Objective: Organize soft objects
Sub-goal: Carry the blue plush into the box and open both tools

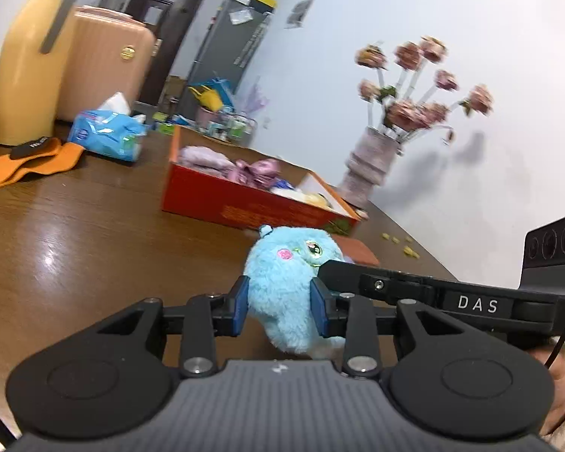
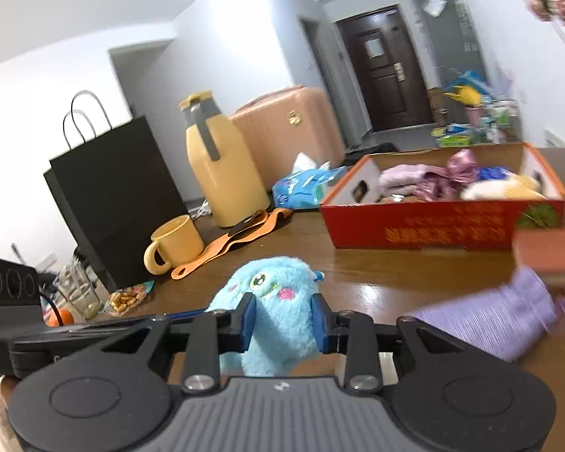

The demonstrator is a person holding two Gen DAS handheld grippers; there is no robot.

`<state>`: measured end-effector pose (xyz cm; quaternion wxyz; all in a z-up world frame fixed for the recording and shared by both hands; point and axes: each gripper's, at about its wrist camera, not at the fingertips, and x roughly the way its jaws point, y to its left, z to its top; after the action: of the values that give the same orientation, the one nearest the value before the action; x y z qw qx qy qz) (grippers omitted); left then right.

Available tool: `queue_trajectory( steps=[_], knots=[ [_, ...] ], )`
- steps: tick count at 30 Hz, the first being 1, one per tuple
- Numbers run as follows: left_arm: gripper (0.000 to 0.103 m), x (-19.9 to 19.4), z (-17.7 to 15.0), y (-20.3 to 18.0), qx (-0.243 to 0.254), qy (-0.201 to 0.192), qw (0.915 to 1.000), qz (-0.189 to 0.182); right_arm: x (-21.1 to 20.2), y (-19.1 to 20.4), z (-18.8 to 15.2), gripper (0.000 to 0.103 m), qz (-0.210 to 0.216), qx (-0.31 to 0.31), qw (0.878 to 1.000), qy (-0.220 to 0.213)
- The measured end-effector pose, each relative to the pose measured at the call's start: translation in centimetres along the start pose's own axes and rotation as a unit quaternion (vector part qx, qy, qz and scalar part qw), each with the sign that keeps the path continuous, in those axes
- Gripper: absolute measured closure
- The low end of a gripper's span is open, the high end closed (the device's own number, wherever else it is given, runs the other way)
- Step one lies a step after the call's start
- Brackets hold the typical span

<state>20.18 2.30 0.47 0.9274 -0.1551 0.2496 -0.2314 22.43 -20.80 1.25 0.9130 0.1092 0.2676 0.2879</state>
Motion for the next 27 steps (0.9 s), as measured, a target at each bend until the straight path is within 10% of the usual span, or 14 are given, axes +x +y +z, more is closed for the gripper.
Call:
queue_trajectory(
  steps=[7,13,22,27],
  knots=[
    [0.069,1.6,1.6,-2.2,0.024,-0.001,0.9993,-0.028,-2.6,-1.3,0.9,0.073,-0.027,0.014,0.999,-0.035],
    [0.069,8.7,11.2,-1.1,0.042,-0.009,0.9989,-0.021,3.1,-4.6,10.7,0.073,-0.048,-0.020,0.997,-0.052],
    [0.069,25.2,17.6,7.3,0.018,0.103,0.9922,0.068,21.0,-15.5,17.6,0.074,-0.055,0.075,0.993,0.078],
    [0.066,24.7,16.4,8.2,0.085,0.075,0.9865,0.118,26.2,-16.2,15.2,0.077,-0.060,0.070,0.984,0.154]
  ],
)
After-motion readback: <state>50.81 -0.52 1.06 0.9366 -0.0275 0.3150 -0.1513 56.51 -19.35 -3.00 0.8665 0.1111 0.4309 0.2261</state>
